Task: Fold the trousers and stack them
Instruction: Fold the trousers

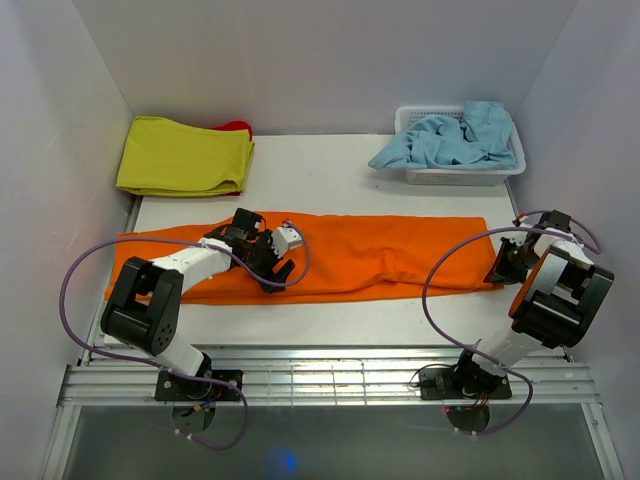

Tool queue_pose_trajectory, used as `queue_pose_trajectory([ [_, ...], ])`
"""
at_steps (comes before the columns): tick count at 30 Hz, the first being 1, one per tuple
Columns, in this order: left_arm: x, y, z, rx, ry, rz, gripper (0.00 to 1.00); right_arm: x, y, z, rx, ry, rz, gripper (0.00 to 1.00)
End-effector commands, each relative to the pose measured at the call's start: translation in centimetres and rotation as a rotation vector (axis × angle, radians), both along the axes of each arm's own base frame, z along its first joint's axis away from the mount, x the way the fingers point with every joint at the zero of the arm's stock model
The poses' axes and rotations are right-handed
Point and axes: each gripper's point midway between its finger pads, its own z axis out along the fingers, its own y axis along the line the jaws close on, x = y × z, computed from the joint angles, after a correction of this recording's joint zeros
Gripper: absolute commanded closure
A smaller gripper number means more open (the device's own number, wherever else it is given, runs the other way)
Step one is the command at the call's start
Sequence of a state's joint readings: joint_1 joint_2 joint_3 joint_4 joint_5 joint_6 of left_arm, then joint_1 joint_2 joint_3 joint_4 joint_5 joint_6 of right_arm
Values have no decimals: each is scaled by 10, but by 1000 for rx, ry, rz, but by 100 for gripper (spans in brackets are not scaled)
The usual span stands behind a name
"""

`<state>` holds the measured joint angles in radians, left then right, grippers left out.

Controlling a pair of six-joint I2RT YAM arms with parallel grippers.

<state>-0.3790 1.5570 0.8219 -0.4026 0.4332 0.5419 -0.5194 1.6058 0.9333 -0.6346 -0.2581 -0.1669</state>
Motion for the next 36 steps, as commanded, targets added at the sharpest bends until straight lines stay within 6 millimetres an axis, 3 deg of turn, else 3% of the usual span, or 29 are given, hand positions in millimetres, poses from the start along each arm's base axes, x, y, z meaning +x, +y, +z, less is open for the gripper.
queue_pose_trajectory([
  [1,-6,14,-22,60,30,41,10,15,-3,23,-5,-60,18,92],
  [9,-40,21,-51,80,145,-53,15,24,-12,48,-44,-100,59,92],
  [15,-46,33,-63,101,173,-47,18,34,-34,74,-153,-146,95,92],
  [18,-44,35,-64,104,173,-41,18,34,-47,73,-203,-133,115,92],
  [25,-44,37,-61,110,157,-56,18,24,-61,43,-191,-65,124,92],
  [27,-45,35,-54,94,142,-80,16,21,-56,35,-169,-59,131,92],
  [29,-38,26,-29,43,78,-107,16,20,-56,28,-168,-53,137,92],
  [31,-44,13,-3,-39,55,-162,16,21,-60,21,-180,-46,146,92],
  [33,-43,0,36,-109,-18,-207,16,22,-61,18,-185,-51,149,92],
  [36,-44,-15,63,-116,-79,-266,18,27,-59,20,-174,-73,156,92],
])
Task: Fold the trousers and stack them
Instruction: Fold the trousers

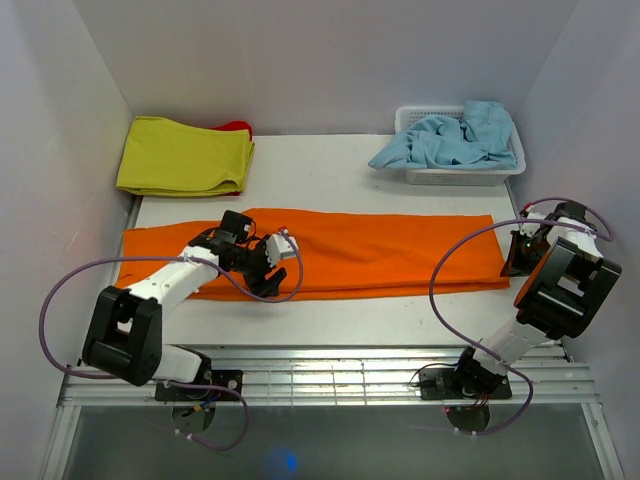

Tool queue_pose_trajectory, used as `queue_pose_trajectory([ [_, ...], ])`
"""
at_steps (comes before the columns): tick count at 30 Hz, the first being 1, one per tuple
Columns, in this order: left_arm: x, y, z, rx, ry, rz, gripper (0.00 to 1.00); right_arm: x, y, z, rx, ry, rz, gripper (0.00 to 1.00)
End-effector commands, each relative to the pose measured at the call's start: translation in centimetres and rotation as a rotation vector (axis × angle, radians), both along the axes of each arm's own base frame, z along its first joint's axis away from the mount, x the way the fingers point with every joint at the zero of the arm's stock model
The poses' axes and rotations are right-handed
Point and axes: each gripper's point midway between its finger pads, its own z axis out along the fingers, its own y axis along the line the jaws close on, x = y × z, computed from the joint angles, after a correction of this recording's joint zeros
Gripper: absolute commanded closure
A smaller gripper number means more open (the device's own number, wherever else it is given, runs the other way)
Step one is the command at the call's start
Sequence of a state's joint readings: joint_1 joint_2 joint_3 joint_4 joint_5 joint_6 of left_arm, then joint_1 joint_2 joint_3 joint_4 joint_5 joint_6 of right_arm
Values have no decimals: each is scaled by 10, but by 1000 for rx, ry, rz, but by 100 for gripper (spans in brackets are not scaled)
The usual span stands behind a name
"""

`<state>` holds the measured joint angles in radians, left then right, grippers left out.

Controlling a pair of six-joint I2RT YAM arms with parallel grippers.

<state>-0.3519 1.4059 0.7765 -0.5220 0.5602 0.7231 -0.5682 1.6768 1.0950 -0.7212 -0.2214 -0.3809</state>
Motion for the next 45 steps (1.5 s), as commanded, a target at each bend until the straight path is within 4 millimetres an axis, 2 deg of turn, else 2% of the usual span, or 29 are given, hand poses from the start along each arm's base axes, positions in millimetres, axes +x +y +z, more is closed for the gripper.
queue_pose_trajectory([
  [1,-13,-22,39,-37,-29,-86,21,15,-18,5,-64,-63,15,92],
  [3,-17,-37,39,-30,-9,-124,25,14,-15,7,-49,-61,25,92],
  [5,-11,-52,41,-29,0,-117,29,14,-13,10,-41,-62,26,92],
  [6,-14,-63,31,-15,28,-140,32,15,-12,13,-39,-68,27,92],
  [8,-14,-76,27,-5,32,-152,39,17,-14,17,-43,-72,25,92],
  [9,-16,-88,24,-2,9,-184,40,17,-14,18,-42,-70,27,92],
  [13,-22,-107,-3,62,2,-215,41,18,-15,21,-41,-68,29,92],
  [17,-11,-121,-11,84,-55,-192,47,19,-14,25,-33,-68,31,92],
  [20,-4,-122,-7,89,-95,-177,49,19,-13,29,-27,-70,34,92],
  [23,-7,-122,4,70,-112,-194,50,21,-12,32,-26,-75,42,92],
  [27,-8,-123,32,19,-161,-199,53,21,-10,31,-21,-73,46,92],
  [29,-15,-123,34,16,-139,-225,57,20,-10,30,-19,-69,49,92],
  [33,-25,-128,47,-40,-142,-284,55,21,-12,31,-30,-71,50,92],
  [36,-17,-125,36,6,-149,-266,56,22,-13,31,-35,-72,51,92],
  [41,-10,-119,7,79,-140,-272,53,23,-14,34,-35,-75,51,92],
  [45,-7,-118,-1,91,-154,-262,57,23,-13,34,-34,-73,53,92],
])
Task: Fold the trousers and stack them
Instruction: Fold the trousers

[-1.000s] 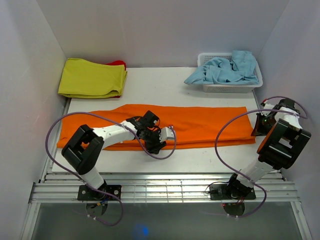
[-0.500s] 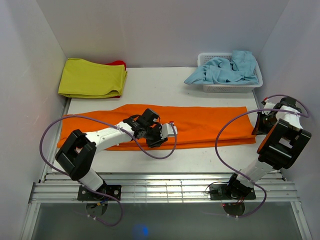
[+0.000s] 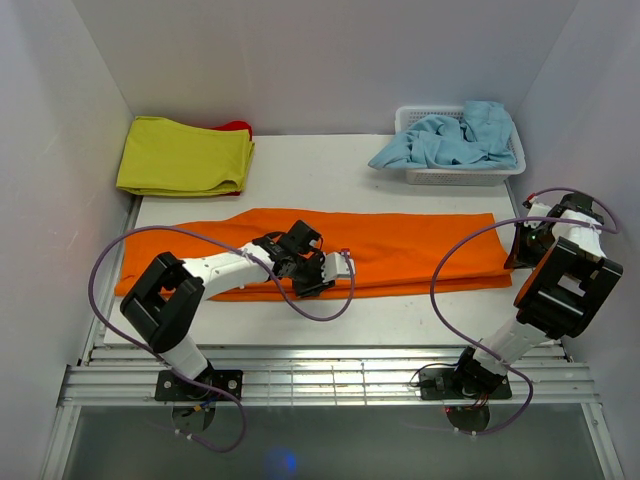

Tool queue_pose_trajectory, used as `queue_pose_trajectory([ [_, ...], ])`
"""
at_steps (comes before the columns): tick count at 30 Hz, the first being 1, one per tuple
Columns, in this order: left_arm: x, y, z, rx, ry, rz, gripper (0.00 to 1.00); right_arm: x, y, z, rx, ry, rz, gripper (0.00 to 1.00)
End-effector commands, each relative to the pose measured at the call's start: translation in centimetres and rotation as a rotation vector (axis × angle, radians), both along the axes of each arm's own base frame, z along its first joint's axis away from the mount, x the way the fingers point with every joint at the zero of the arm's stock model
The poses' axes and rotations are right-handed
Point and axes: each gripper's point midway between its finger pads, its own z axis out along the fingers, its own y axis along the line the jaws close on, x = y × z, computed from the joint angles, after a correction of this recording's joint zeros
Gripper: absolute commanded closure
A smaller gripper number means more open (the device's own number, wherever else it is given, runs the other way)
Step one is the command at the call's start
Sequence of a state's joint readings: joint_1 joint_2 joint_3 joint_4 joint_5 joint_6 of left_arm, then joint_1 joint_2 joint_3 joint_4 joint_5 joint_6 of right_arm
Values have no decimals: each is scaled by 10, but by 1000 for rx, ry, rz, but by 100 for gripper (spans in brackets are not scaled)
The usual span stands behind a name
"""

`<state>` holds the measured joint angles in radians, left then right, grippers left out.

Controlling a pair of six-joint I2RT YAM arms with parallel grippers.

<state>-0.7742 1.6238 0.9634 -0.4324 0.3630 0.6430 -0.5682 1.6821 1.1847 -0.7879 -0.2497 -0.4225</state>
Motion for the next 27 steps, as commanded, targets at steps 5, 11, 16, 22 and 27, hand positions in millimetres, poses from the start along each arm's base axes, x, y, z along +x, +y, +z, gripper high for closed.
queue_pose_trajectory([
  [5,15,-2,6,-20,-80,19,61,9,-9,12,-34,-35,11,92],
  [11,19,11,-7,30,-122,39,69,8,-10,12,-42,-34,14,92],
  [16,12,15,-8,35,-109,27,88,12,-11,16,-43,-47,8,92],
  [22,12,15,34,-30,-155,63,100,22,-12,36,-47,-95,22,92],
  [27,2,22,47,-39,-154,51,100,21,-13,46,-63,-114,45,92],
])
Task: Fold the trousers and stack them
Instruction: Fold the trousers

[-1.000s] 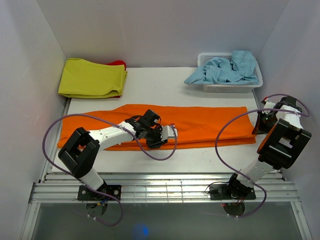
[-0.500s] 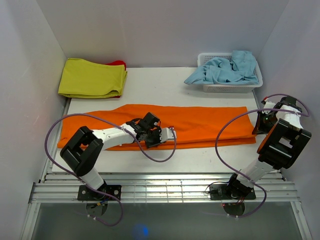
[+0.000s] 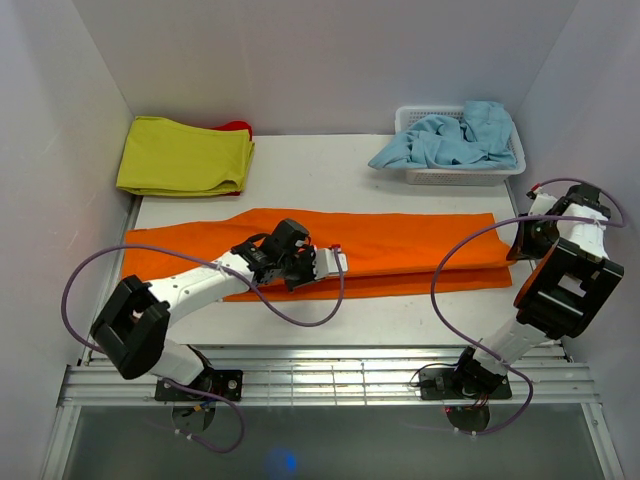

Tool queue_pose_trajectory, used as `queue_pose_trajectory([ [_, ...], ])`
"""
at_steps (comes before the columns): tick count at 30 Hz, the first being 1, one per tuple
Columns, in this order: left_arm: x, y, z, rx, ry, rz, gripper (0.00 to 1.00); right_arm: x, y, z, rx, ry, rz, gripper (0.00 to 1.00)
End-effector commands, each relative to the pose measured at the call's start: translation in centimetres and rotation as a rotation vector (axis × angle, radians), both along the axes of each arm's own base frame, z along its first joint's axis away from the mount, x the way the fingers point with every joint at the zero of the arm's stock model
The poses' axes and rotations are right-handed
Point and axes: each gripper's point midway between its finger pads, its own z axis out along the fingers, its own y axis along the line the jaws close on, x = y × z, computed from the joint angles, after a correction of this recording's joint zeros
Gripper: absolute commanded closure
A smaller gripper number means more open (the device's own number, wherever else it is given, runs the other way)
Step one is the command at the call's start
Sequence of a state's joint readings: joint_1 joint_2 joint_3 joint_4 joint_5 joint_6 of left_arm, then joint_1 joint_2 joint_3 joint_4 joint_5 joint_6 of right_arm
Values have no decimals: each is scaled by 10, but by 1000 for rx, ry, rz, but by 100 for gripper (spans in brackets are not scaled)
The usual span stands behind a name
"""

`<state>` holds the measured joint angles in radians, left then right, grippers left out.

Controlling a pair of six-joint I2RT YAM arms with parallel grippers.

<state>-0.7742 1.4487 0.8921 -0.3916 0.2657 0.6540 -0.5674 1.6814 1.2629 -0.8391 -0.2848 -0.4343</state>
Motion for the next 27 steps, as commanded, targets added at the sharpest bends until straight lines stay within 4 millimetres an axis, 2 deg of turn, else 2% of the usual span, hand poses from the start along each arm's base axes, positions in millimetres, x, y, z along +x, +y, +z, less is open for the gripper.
queue_pose_trajectory([
  [1,-12,9,8,7,22,-6,100,7,-13,22,-82,-64,25,92],
  [6,-31,11,-18,26,123,-49,100,-1,-26,4,-137,-16,4,92],
  [7,-36,13,-30,44,158,-52,100,-1,-27,1,-144,-12,0,92],
  [12,-48,12,-66,74,266,-34,100,-1,-30,-23,-131,22,-23,92],
  [14,-47,13,-75,97,288,-6,94,-2,-31,-29,-133,37,-21,92],
  [16,-47,15,-77,108,294,14,84,-6,-30,-33,-139,46,-14,92],
  [18,-46,14,-67,84,281,26,74,-12,-27,-32,-143,46,-2,92],
  [19,-46,14,-63,75,270,25,63,-13,-26,-30,-145,40,2,92],
  [20,-46,14,-57,66,264,25,58,-14,-25,-24,-156,25,11,92],
  [21,-43,12,-42,34,232,21,54,-15,-24,-22,-159,19,18,91],
  [22,-41,11,-34,18,215,18,45,-16,-23,-21,-160,15,25,87],
  [24,-30,7,-9,-40,172,37,38,-16,-25,-13,-185,-2,36,74],
  [25,-29,6,8,-77,174,40,34,-16,-27,-11,-196,-7,38,71],
  [26,-17,10,20,-107,165,77,16,-16,-30,-7,-218,-14,38,67],
  [27,-7,7,40,-149,142,96,7,-14,-32,-4,-229,-25,46,47],
])
